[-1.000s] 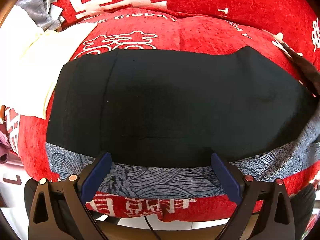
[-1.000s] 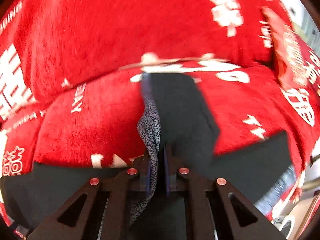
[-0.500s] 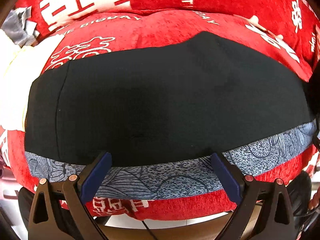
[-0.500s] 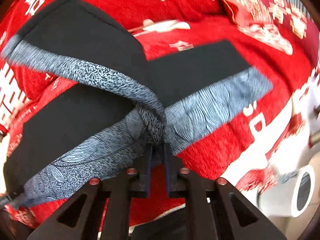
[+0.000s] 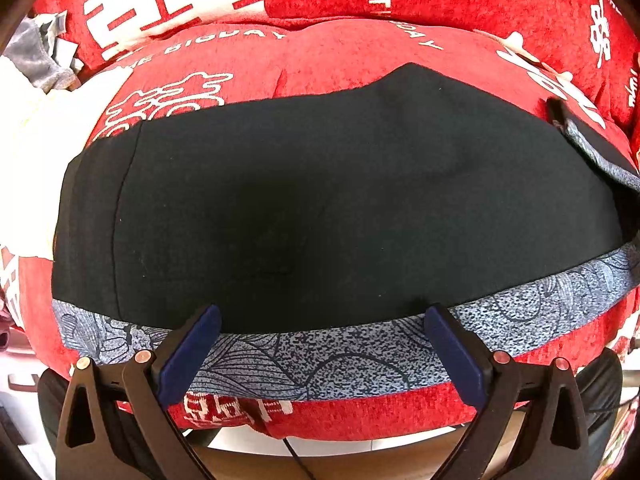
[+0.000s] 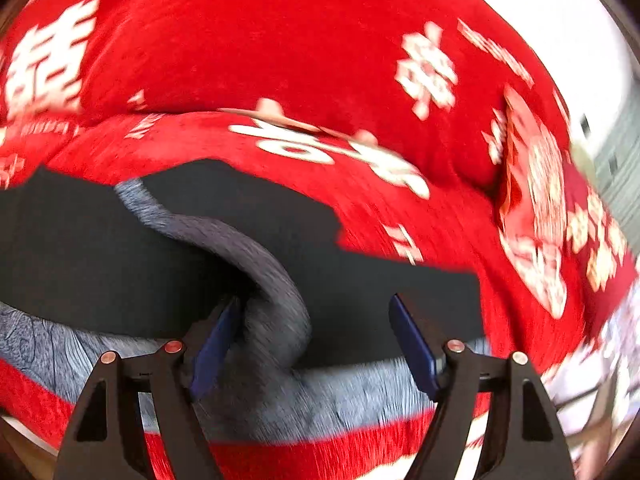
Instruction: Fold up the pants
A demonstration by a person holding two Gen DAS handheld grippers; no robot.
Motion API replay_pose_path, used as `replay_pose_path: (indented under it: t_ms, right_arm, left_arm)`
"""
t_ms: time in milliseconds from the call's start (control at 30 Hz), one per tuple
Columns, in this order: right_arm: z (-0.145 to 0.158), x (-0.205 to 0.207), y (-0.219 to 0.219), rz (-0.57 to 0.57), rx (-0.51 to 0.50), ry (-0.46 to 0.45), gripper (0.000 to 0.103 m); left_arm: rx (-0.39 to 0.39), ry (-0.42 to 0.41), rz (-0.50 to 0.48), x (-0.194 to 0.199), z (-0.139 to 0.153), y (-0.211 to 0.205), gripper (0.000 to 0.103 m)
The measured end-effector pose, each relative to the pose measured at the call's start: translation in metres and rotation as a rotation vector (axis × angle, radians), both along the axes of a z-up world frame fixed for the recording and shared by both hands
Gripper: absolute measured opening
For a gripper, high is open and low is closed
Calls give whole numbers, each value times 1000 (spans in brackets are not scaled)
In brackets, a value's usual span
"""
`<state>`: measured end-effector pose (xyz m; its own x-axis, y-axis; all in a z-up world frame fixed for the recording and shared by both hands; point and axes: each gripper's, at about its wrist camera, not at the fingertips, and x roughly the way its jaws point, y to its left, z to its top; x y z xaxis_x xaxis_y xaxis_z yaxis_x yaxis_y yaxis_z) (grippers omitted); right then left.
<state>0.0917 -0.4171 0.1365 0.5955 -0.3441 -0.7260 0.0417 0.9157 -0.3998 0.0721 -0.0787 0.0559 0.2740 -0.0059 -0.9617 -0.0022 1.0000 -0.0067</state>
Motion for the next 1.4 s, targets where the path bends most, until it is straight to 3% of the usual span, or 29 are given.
replay_pose_path:
  t_ms: [133,300,367,400,467,500,600,700,767,833,967,1067,1133,1200,1267,1300,1333,1400]
  right_arm:
    - [-7,30,27,73,-41,44,80]
    - [-41,71,49,138,-169,178,78]
    - [-40,71,51,135,-162,159,38]
    - [-35,71,43,107,-125,155,10]
    - [-19,62,13,9,-21,99,9]
    - [-14,57,2,-22,5,74,9]
    - [-1,29,-52,-196,47,-3,8]
    - [0,-12,-120,-365,200,-44,8]
    - [-7,-28,-144,-420,279,-38,8]
    - [-19,-40,-155,-431,359,-16,8]
    - [-26,-52,-151,-415,384,-54,14]
    - [-21,-47,-157,-421,460,-86,32]
    - [-18,-44,-161,-425,483,-115,69]
    - [-17,-37,-167,-449,489,-149,80]
    - [-20,-33,-174,-471,498,-148,74]
    - [-23,-29,-177,-489,483,-132,47]
    - [-25,-28,-180,-500,468,-115,26]
    - [-34,-27,-194,-534,468,-81,21]
  left_arm:
    - [-7,-11,2,8,9,-9,102]
    - [-23,-31,-63,28,21,-43,102]
    - [-15,-8,-92,30,15,-54,102]
    - [-11,22,-107,29,7,-59,102]
    - [-5,44,-115,22,-5,-61,102]
    - [-12,0,-107,15,-4,-59,102]
    - [-18,25,-170,2,-6,-60,102]
    - [91,16,-229,-14,-10,-59,102]
    - [90,25,-219,-18,-7,-54,102]
    - [36,-3,-199,-18,7,-48,102]
    - [-21,-79,-134,14,41,-46,102]
    - [-66,-64,-45,58,48,-50,102]
    - [-60,-34,-6,81,41,-61,102]
    - [-42,5,-3,94,29,-74,102]
    - [-19,42,-13,92,15,-85,102]
    - [-3,69,-23,87,4,-89,103]
    - [1,52,-21,81,-1,-89,103]
    - [-8,15,-34,68,2,-86,103]
